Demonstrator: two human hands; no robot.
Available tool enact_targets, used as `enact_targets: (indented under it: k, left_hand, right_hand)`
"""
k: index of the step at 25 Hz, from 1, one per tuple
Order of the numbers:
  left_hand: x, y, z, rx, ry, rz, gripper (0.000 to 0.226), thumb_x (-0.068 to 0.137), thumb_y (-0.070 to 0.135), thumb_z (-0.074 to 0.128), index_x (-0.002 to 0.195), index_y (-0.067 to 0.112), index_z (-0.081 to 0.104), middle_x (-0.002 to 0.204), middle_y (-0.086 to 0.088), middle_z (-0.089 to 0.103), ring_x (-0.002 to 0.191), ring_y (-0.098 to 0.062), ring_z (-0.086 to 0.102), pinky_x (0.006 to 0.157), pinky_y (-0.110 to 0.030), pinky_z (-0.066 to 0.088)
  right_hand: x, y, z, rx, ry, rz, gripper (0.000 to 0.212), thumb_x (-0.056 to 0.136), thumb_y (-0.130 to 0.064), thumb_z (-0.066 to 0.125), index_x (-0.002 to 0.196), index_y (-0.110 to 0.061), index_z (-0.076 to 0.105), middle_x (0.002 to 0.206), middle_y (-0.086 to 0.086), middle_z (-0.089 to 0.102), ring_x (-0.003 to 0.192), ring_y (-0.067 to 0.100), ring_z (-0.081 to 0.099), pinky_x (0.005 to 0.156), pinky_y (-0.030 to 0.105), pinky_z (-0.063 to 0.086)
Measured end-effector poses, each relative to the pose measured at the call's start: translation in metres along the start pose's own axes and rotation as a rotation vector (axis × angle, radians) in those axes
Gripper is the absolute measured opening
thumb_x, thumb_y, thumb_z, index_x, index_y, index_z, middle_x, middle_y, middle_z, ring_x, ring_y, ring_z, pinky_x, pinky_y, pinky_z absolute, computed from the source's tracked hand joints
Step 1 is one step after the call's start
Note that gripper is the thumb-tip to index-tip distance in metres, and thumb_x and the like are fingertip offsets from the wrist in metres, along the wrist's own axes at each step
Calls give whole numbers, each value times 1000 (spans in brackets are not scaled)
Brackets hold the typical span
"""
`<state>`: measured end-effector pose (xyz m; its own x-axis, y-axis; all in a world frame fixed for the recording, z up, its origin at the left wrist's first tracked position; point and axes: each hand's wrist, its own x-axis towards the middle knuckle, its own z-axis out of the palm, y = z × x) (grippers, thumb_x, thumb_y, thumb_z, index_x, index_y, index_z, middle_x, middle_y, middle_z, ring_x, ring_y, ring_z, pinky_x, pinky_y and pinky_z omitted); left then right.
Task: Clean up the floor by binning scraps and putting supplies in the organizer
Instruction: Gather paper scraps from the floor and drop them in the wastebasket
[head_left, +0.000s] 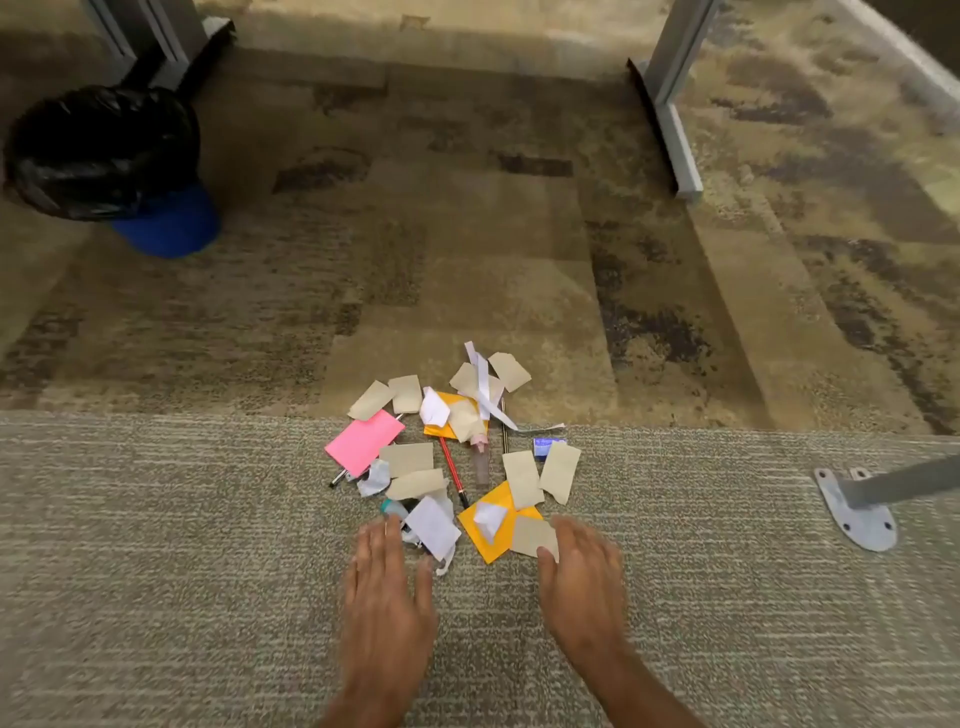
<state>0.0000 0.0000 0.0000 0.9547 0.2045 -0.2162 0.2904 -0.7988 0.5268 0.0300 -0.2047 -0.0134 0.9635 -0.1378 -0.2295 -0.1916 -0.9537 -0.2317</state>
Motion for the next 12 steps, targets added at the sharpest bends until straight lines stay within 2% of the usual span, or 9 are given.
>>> enact_targets:
  k: [2, 5, 7, 9, 12]
  left_hand:
    - [7, -5, 11, 38, -25, -17, 68, 103, 48, 27, 160, 20, 2, 169, -1, 4, 155, -16, -2, 124, -34, 3]
    - [20, -9, 19, 73, -93, -56, 68, 104, 47, 28, 160, 18, 3, 168, -3, 10, 156, -20, 6, 125, -38, 9]
    - [27, -4, 19, 67, -75, -94, 69, 102, 46, 37, 160, 18, 11, 164, -3, 27, 152, -20, 23, 122, -41, 17]
    - [32, 1, 19, 32, -45, -175, 72, 98, 45, 50, 158, 17, 20, 151, -3, 50, 139, -19, 44, 116, -43, 26]
    - [38, 4, 20, -20, -12, -306, 72, 89, 44, 65, 150, 19, 35, 131, -1, 64, 124, -21, 55, 106, -44, 31]
  right_hand:
    - [7, 4, 6, 2, 37, -5, 42, 96, -31, 52, 137, -23, 53, 134, -4, 62, 126, 17, 52, 109, 37, 33]
    - [19, 8, 15, -13, 6, -40, 44, 94, -32, 55, 137, -25, 52, 134, -7, 59, 127, 17, 47, 105, 36, 35]
    - [23, 9, 21, 0, -33, -57, 46, 93, -33, 58, 138, -25, 50, 136, -7, 56, 129, 17, 43, 107, 37, 34]
    - [25, 9, 25, -9, -82, -44, 53, 92, -36, 60, 142, -26, 45, 140, -6, 52, 131, 17, 40, 109, 36, 32]
    - [27, 10, 31, -31, -112, 0, 60, 90, -40, 64, 144, -26, 42, 140, -4, 47, 130, 17, 38, 109, 36, 32]
